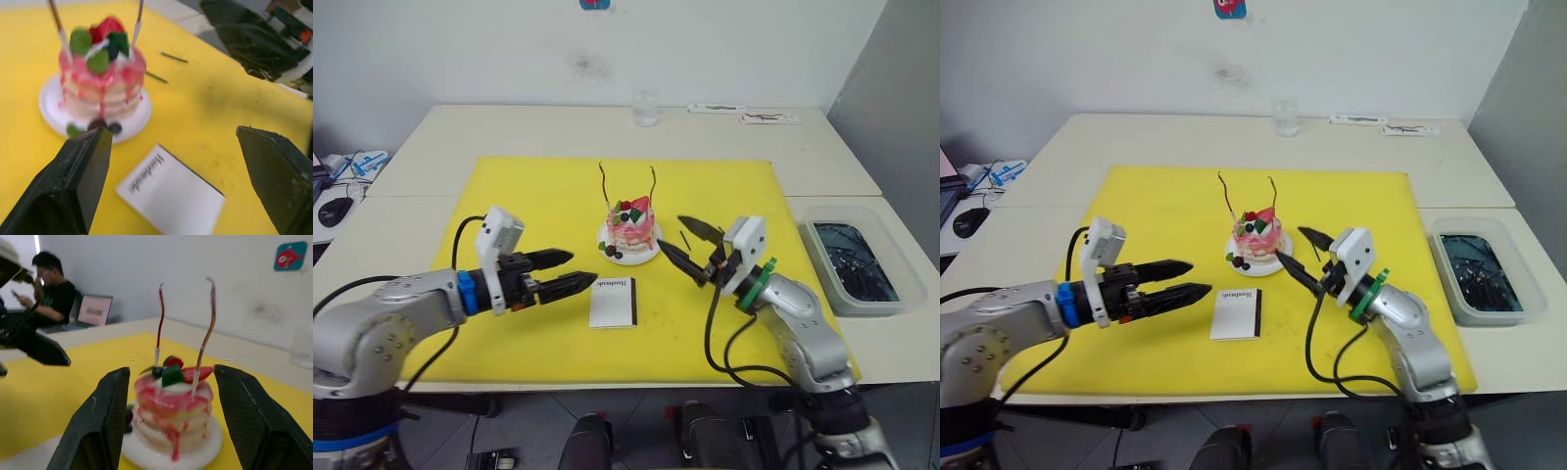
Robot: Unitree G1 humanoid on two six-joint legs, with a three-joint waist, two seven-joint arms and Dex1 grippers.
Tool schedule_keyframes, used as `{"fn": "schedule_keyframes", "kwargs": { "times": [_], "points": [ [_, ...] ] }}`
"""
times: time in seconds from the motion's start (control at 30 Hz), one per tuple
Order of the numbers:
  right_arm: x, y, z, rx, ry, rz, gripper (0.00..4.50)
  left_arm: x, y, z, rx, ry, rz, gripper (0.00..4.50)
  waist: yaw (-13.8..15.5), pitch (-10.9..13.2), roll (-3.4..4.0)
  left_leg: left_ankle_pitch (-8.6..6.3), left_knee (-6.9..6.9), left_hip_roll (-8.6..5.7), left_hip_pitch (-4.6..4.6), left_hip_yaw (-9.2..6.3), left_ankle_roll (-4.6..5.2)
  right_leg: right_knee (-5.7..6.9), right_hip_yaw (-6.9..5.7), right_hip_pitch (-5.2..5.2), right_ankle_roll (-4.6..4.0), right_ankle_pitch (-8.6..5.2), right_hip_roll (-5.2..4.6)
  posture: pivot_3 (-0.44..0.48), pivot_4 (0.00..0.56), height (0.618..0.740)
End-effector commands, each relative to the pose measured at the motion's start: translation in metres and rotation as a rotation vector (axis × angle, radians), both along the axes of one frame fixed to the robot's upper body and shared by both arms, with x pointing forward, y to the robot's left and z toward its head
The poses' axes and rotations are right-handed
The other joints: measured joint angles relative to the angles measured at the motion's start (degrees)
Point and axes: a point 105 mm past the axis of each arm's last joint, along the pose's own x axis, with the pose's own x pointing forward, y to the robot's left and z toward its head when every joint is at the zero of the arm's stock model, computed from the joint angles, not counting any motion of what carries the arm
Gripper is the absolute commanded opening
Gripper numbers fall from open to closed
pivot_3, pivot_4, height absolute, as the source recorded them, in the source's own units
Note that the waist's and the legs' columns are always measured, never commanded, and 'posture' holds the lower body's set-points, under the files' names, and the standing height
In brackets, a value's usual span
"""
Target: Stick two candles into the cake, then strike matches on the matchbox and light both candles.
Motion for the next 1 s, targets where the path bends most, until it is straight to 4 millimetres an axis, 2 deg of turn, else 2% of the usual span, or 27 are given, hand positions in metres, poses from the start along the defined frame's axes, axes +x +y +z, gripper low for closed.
{"fn": "schedule_keyframes", "kwargs": {
  "times": [0.03, 0.13, 0.3, 0.53, 0.67, 1.0],
  "points": [
    [-0.019, 0.006, 0.003, -0.082, 0.004, 0.104, 2.67, -0.013, 0.006, 0.004, -0.067, 0.153, -0.042, 4.5, -0.02, 0.01, 0.0, 0.0, 0.0, 0.0, 0.01, 0.01, 0.0, -0.02, 0.01, 0.0, 0.0, -0.01, 0.0, 0.0, 0.15, 0.74],
    [-0.025, 0.003, -0.012, -0.246, 0.037, 0.155, 1.96, -0.014, 0.015, -0.007, -0.082, 0.311, -0.016, 4.5, -0.01, 0.02, -0.02, 0.0, 0.0, 0.0, 0.02, 0.01, 0.0, -0.03, -0.01, -0.01, 0.0, -0.01, -0.01, 0.0, 0.15, 0.74],
    [-0.018, 0.003, -0.02, -0.36, 0.07, 0.155, 0.08, -0.007, 0.013, -0.024, -0.144, 0.458, 0.003, 4.5, 0.04, 0.06, -0.09, 0.0, 0.0, -0.01, 0.01, 0.01, 0.0, -0.03, -0.03, -0.04, 0.0, -0.01, -0.01, 0.0, 0.15, 0.74],
    [-0.015, 0.013, -0.028, -0.43, 0.1, 0.193, 0.03, 0.006, 0.0, -0.038, -0.145, 0.513, 0.001, 4.5, 0.11, 0.06, -0.1, -0.01, -0.01, -0.02, -0.15, -0.03, -0.02, -0.06, -0.05, -0.09, 0.0, -0.02, -0.02, 0.0, 0.15, 0.74],
    [-0.015, 0.017, -0.033, -0.468, 0.11, 0.215, 0.03, 0.01, -0.014, -0.043, -0.175, 0.535, -0.026, 4.5, 0.12, 0.06, -0.1, -0.01, -0.02, -0.03, -0.17, -0.03, -0.03, -0.07, -0.06, -0.11, 0.08, -0.01, -0.03, 0.0, 0.15, 0.74],
    [-0.013, 0.023, -0.041, -0.529, 0.13, 0.239, 0.03, 0.011, -0.032, -0.057, -0.181, 0.566, -0.049, 4.5, 0.32, 0.05, -0.11, -0.01, 0.04, -0.07, -0.14, -0.08, -0.03, -0.06, -0.06, -0.04, 0.1, 0.0, -0.04, 0.0, 0.15, 0.74]
  ]
}}
